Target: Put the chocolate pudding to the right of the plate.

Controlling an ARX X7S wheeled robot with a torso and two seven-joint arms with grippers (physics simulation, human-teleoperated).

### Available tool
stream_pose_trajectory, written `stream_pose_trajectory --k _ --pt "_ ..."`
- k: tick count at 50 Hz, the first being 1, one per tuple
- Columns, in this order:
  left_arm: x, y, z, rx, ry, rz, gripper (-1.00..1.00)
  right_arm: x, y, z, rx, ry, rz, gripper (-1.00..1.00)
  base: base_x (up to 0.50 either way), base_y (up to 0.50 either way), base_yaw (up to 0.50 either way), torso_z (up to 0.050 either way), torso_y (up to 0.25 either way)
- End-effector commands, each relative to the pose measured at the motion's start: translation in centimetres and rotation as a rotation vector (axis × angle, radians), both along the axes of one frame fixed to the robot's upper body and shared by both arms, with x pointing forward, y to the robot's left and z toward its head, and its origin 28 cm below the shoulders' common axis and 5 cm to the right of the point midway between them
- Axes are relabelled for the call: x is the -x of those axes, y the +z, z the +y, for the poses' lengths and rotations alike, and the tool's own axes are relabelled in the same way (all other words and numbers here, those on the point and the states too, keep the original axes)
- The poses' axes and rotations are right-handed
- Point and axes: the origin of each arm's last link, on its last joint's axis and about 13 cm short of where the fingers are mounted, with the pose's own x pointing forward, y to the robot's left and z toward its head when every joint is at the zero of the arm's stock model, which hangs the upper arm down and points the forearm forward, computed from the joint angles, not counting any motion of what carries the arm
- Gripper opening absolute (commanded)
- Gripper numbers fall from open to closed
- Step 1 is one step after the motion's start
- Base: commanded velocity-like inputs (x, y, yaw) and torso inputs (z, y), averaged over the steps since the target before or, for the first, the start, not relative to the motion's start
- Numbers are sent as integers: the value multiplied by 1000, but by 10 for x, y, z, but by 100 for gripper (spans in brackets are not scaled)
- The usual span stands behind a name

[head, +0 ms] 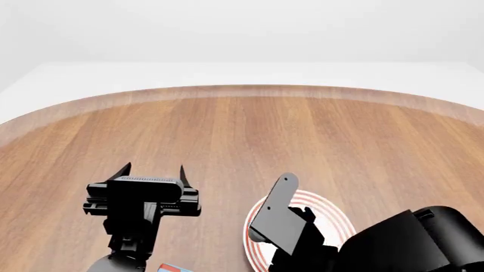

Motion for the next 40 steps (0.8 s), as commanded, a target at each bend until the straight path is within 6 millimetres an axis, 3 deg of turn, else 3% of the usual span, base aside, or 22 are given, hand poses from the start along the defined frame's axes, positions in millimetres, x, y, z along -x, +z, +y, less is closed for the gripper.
stream_pose_trajectory --k 1,23,40 --pt "0 0 -1 -5 -4 1 100 -9 -16 14 26 40 71 100 0 0 0 0 0" --pt "0 -2 -2 -5 -13 3 100 -30 -52 30 75 59 185 100 0 0 0 0 0" --pt "0 -3 -4 -6 -26 7 100 -31 -71 36 114 89 251 100 0 0 0 0 0"
